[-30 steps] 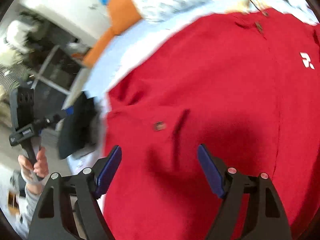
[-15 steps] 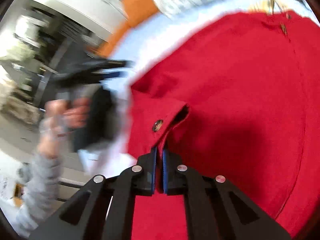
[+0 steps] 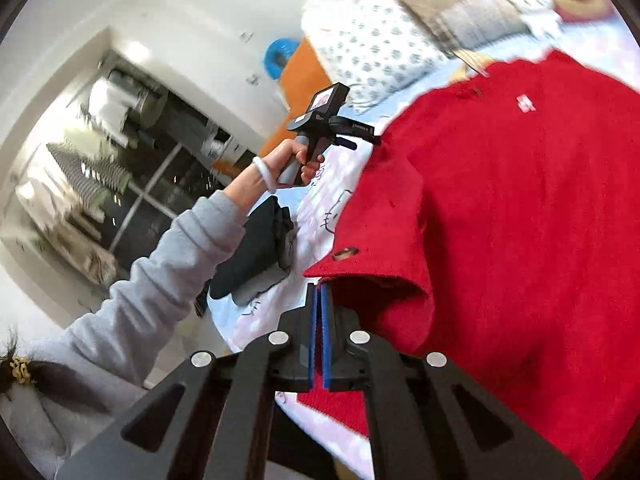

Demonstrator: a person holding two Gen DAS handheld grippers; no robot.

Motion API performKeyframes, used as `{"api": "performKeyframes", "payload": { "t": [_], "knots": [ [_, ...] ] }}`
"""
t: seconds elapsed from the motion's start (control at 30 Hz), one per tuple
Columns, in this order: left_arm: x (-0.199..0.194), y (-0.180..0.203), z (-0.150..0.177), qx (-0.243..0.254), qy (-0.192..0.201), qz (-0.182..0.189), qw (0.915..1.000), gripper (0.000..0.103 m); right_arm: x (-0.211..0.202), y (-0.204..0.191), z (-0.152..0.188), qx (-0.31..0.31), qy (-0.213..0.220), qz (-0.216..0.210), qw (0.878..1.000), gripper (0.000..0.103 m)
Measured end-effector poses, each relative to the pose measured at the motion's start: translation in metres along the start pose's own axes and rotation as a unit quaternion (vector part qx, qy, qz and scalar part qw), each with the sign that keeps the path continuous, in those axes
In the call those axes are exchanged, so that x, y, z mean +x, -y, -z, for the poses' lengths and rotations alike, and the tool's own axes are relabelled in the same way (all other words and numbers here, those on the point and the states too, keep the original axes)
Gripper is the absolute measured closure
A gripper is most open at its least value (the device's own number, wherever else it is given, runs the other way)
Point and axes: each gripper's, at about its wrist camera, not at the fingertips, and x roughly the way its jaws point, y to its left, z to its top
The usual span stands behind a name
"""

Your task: Fold large clothes

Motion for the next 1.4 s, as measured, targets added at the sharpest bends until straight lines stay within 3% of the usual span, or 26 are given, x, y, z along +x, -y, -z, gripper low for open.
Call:
{"api": "performKeyframes", "payload": {
  "t": [0.23,0.4,0.5,0.53,0.57,0.6,0.63,0.73,0.8,0.83,0.87,0.9,0.97,1.13,1.23,1.4],
  "knots": [
    [0.015,0.001,-0.020,-0.052,0.026,-0.020,0.9981,0.031,-0.020,0.027,0.068,0.075,-0.005,-0.012,0.997,0.102],
    [0.013,-0.002,-0.023,-0.078,0.041,0.015,0.9961,0.031,-0.036,0.052,0.107,0.123,-0.001,0.034,0.992,0.102],
    [0.009,0.005,-0.017,-0.060,0.052,0.010,0.9968,0.031,-0.030,0.049,0.111,0.095,-0.008,0.080,0.992,0.097],
    [0.009,0.007,-0.014,-0.048,0.054,-0.001,0.9974,0.030,-0.028,0.042,0.107,0.076,-0.006,0.097,0.992,0.086],
    [0.009,0.007,-0.011,-0.041,0.052,-0.010,0.9977,0.029,-0.023,0.034,0.105,0.051,-0.011,0.110,0.992,0.058],
    [0.009,0.007,-0.009,-0.038,0.051,-0.012,0.9979,0.029,-0.021,0.033,0.100,0.042,-0.013,0.116,0.992,0.046],
    [0.009,0.004,-0.006,-0.040,0.051,-0.012,0.9979,0.029,-0.016,0.031,0.098,0.032,-0.014,0.123,0.992,0.041],
    [0.006,-0.010,0.002,-0.062,0.056,0.002,0.9965,0.029,0.009,0.026,0.089,-0.010,-0.034,0.140,0.990,0.044],
    [0.005,-0.019,0.008,-0.074,0.056,0.010,0.9956,0.029,0.031,0.030,0.084,-0.030,-0.051,0.186,0.981,0.048],
    [0.005,-0.023,0.011,-0.076,0.056,0.011,0.9955,0.029,0.038,0.035,0.084,-0.033,-0.056,0.197,0.978,0.067],
    [0.005,-0.026,0.014,-0.078,0.056,0.012,0.9953,0.029,0.044,0.042,0.084,-0.027,-0.057,0.196,0.978,0.093],
    [0.004,-0.030,0.018,-0.081,0.056,0.014,0.9950,0.028,0.046,0.049,0.083,-0.013,-0.059,0.176,0.983,0.101],
    [0.003,-0.037,0.022,-0.083,0.057,0.013,0.9948,0.028,0.037,0.058,0.082,0.025,-0.044,0.144,0.988,0.101],
    [-0.003,-0.050,0.028,-0.088,0.070,0.024,0.9934,0.028,-0.013,0.050,0.080,0.043,-0.002,0.094,0.995,0.101],
    [-0.004,-0.051,0.028,-0.094,0.079,0.033,0.9919,0.028,-0.025,0.049,0.088,0.034,-0.010,0.114,0.993,0.101],
    [0.009,-0.039,0.024,-0.095,0.081,0.043,0.9912,0.027,-0.007,0.079,0.106,0.069,-0.040,0.154,0.985,0.101]
  ]
}}
